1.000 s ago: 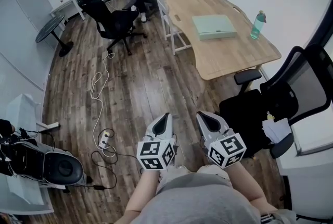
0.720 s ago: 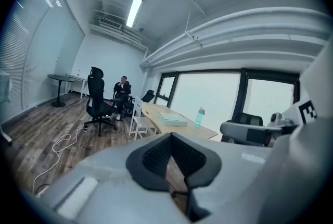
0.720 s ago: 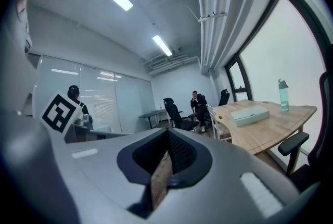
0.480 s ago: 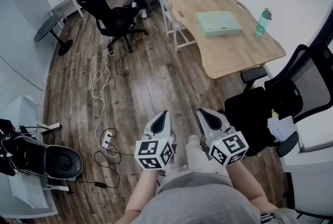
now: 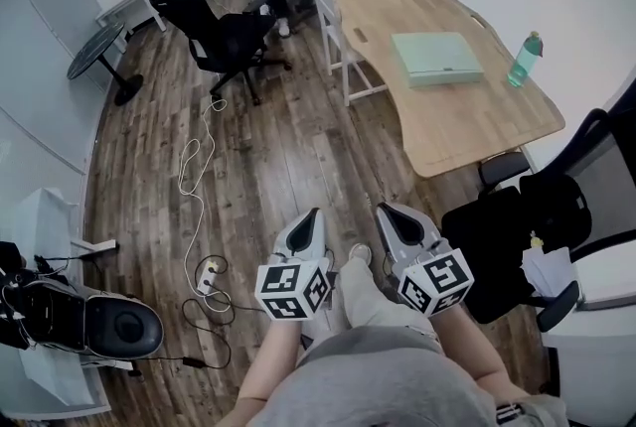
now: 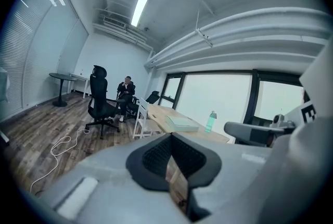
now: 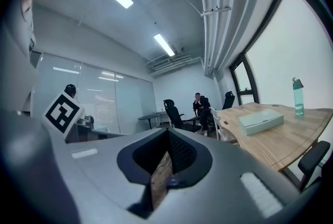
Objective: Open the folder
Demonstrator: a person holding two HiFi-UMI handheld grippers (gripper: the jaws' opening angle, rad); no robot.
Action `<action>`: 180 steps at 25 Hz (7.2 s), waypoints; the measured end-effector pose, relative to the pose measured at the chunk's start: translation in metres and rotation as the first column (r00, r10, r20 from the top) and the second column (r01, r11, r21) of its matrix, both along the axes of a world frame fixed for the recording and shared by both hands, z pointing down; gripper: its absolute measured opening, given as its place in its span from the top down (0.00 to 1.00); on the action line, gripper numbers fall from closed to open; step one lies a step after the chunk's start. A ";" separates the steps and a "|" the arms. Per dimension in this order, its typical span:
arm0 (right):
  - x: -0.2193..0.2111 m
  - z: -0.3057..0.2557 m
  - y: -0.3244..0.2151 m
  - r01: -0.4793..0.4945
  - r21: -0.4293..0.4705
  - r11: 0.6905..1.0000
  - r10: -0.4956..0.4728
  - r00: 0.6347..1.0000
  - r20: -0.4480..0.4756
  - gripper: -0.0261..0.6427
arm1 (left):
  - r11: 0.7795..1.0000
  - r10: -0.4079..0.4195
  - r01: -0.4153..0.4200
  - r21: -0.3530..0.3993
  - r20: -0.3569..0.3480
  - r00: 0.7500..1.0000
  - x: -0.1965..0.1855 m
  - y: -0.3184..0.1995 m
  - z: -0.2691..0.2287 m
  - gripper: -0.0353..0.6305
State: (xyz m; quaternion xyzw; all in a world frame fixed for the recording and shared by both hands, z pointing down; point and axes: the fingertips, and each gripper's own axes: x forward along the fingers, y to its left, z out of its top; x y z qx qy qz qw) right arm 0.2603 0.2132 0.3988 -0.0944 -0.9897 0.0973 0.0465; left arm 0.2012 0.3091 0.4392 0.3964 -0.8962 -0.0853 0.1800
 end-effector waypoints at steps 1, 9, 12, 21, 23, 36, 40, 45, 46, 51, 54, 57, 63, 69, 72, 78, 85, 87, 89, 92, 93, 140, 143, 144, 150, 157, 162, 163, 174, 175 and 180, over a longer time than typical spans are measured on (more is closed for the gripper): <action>-0.013 -0.001 -0.006 -0.008 -0.004 1.000 0.008 1.000 0.000 0.96 | 1.000 0.003 -0.003 0.000 -0.003 1.000 -0.012 -0.005 -0.001 0.94; -0.107 -0.011 -0.050 -0.057 0.022 0.998 0.057 0.998 0.012 0.96 | 0.999 0.048 -0.048 0.008 0.016 0.999 -0.105 -0.045 -0.011 0.94; -0.135 -0.013 -0.069 -0.079 0.033 0.996 0.079 0.997 0.011 0.96 | 0.997 0.070 -0.070 0.012 0.010 0.997 -0.136 -0.063 -0.013 0.94; -0.203 -0.018 -0.128 -0.146 0.031 0.989 0.146 0.989 0.016 0.96 | 0.990 0.141 -0.142 0.009 0.043 0.989 -0.212 -0.127 -0.020 0.94; -0.214 -0.018 -0.140 -0.155 0.032 0.987 0.154 0.988 0.014 0.96 | 0.987 0.162 -0.162 0.007 0.050 0.986 -0.223 -0.142 -0.021 0.94; -0.252 -0.005 -0.208 -0.251 0.037 0.967 0.252 0.968 -0.008 0.96 | 0.946 0.324 -0.324 -0.017 0.039 0.945 -0.258 -0.236 -0.003 0.94; -0.260 -0.004 -0.233 -0.308 0.040 0.950 0.309 0.951 -0.009 0.96 | 0.911 0.412 -0.410 -0.039 0.051 0.910 -0.268 -0.272 -0.001 0.94; -0.274 0.000 -0.269 -0.399 0.034 0.916 0.400 0.916 -0.022 0.96 | 0.854 0.519 -0.517 -0.050 0.044 0.853 -0.285 -0.318 0.004 0.94; -0.277 0.002 -0.276 -0.418 0.032 0.908 0.419 0.908 -0.025 0.96 | 0.842 0.539 -0.537 -0.052 0.040 0.841 -0.289 -0.327 0.006 0.94; -0.294 0.011 -0.314 -0.520 0.025 0.854 0.521 0.853 -0.038 0.96 | 0.762 0.647 -0.644 -0.070 0.023 0.762 -0.311 -0.376 0.019 0.94; -0.304 0.015 -0.336 -0.582 0.009 0.813 0.581 0.811 -0.060 0.96 | 0.702 0.709 -0.706 -0.091 0.007 0.705 -0.321 -0.404 0.024 0.94; -0.315 0.021 -0.357 -0.631 0.021 0.775 0.631 0.771 -0.086 0.96 | 0.636 0.768 -0.763 -0.117 0.002 0.640 -0.331 -0.429 0.028 0.94; -0.327 0.043 -0.392 -0.731 0.028 0.681 0.727 0.671 -0.145 0.96 | 0.491 0.867 -0.857 -0.157 -0.013 0.499 -0.343 -0.466 0.039 0.94; -0.333 0.064 -0.415 -0.809 0.019 0.588 0.796 0.575 -0.189 0.96 | 0.367 0.925 -0.912 -0.181 -0.036 0.379 -0.355 -0.493 0.054 0.93; -0.335 0.073 -0.424 -0.836 0.028 0.547 0.822 0.532 -0.203 0.96 | 0.301 0.947 -0.935 -0.190 -0.054 0.316 -0.358 -0.503 0.063 0.92; -0.340 0.101 -0.439 -0.874 0.028 0.485 0.851 0.464 -0.244 0.96 | 0.133 0.986 -0.956 -0.263 -0.064 0.155 -0.360 -0.518 0.087 0.84; -0.344 0.141 -0.449 -0.893 0.043 0.448 0.848 0.409 -0.338 0.96 | -0.104 0.994 -0.909 -0.404 -0.077 -0.079 -0.352 -0.527 0.122 0.67; -0.344 0.151 -0.451 -0.893 0.053 0.447 0.842 0.400 -0.362 0.96 | -0.155 0.988 -0.892 -0.424 -0.087 -0.130 -0.348 -0.528 0.129 0.65; -0.347 0.162 -0.453 -0.891 0.059 0.450 0.833 0.396 -0.386 0.96 | -0.204 0.979 -0.878 -0.434 -0.104 -0.176 -0.345 -0.527 0.137 0.62; -0.352 0.179 -0.455 -0.887 0.069 0.457 0.819 0.390 -0.420 0.96 | -0.269 0.963 -0.847 -0.458 -0.134 -0.234 -0.343 -0.523 0.152 0.57; -0.353 0.184 -0.456 -0.886 0.071 0.459 0.815 0.387 -0.431 0.96 | -0.287 0.958 -0.833 -0.472 -0.145 -0.248 -0.343 -0.521 0.159 0.56; -0.354 0.236 -0.460 -0.886 0.025 0.464 0.739 0.371 -0.563 0.96 | -0.176 0.931 -0.744 -0.645 0.137 -0.339 -0.362 -0.530 0.130 0.80; -0.354 0.236 -0.460 -0.882 0.031 0.470 0.737 0.374 -0.563 0.96 | -0.129 0.940 -0.775 -0.618 0.173 -0.294 -0.374 -0.532 0.116 0.83; -0.354 0.236 -0.461 -0.881 0.034 0.471 0.738 0.373 -0.562 0.96 | -0.112 0.942 -0.783 -0.612 0.184 -0.279 -0.378 -0.533 0.112 0.84; -0.354 0.235 -0.460 -0.885 0.059 0.462 0.751 0.355 -0.557 0.96 | 0.003 0.954 -0.838 -0.545 0.252 -0.160 -0.406 -0.539 0.083 0.88; -0.354 0.234 -0.462 -0.888 0.059 0.457 0.752 0.350 -0.558 0.96 | 0.177 0.949 -0.873 -0.454 0.313 0.030 -0.449 -0.552 0.056 0.91; -0.355 0.234 -0.461 -0.888 0.057 0.456 0.750 0.349 -0.562 0.96 | 0.293 0.922 -0.864 -0.409 0.360 0.142 -0.484 -0.566 0.031 0.93; -0.355 0.234 -0.461 -0.889 0.057 0.455 0.751 0.348 -0.561 0.96 | 0.318 0.917 -0.863 -0.393 0.359 0.174 -0.493 -0.568 0.029 0.93; -0.357 0.234 -0.461 -0.893 0.065 0.445 0.749 0.332 -0.573 0.96 | 0.546 0.830 -0.787 -0.288 0.312 0.462 -0.581 -0.600 0.029 0.93; -0.357 0.234 -0.461 -0.893 0.066 0.446 0.748 0.331 -0.575 0.96 | 0.568 0.817 -0.773 -0.283 0.308 0.488 -0.590 -0.604 0.030 0.93; -0.357 0.234 -0.461 -0.893 0.069 0.445 0.746 0.327 -0.581 0.96 | 0.653 0.757 -0.709 -0.266 0.271 0.595 -0.630 -0.619 0.041 0.92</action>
